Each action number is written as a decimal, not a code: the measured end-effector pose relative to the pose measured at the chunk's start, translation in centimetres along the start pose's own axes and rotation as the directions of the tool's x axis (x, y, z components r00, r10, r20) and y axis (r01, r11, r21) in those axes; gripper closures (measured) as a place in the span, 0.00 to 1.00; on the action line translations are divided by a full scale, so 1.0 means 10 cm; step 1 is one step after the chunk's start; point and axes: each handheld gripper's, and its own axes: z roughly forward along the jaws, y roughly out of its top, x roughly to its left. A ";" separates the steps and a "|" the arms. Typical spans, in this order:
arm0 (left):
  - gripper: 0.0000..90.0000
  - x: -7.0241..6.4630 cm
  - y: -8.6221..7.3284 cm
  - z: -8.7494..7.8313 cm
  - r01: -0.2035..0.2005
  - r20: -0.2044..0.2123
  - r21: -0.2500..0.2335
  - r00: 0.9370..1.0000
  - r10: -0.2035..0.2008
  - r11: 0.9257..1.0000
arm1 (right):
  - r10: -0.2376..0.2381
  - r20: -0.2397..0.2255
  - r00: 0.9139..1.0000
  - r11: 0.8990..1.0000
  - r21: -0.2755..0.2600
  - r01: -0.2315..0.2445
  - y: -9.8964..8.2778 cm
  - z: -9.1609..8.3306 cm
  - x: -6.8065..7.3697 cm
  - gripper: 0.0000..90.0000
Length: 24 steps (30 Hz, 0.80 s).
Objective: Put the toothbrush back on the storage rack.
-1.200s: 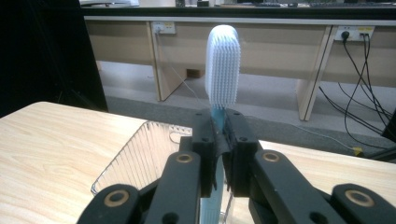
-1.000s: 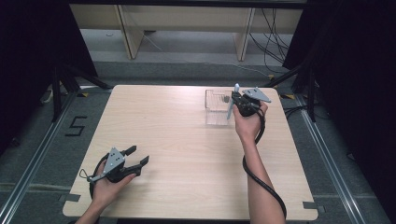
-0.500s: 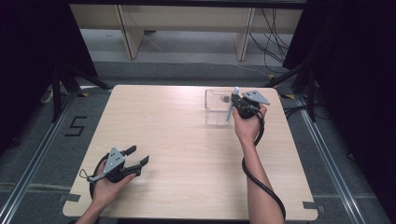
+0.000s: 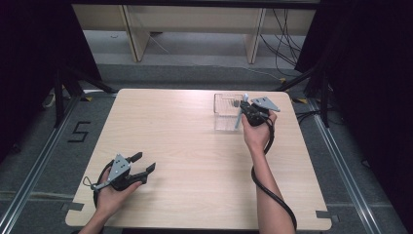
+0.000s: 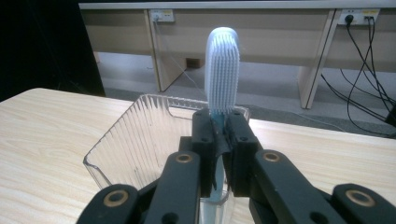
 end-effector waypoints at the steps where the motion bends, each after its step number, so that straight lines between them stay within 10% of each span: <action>1: 0.36 0.00 0.00 0.00 0.000 0.000 0.000 1.000 0.000 1.000 | 0.029 -0.005 1.000 1.000 0.009 -0.029 -0.01 -0.01 0.02 0.94; 24: 0.36 0.00 0.00 -0.01 0.003 -0.004 0.008 1.000 -0.002 1.000 | 0.021 -0.001 1.000 1.000 0.008 -0.021 -0.08 -0.04 0.00 0.93</action>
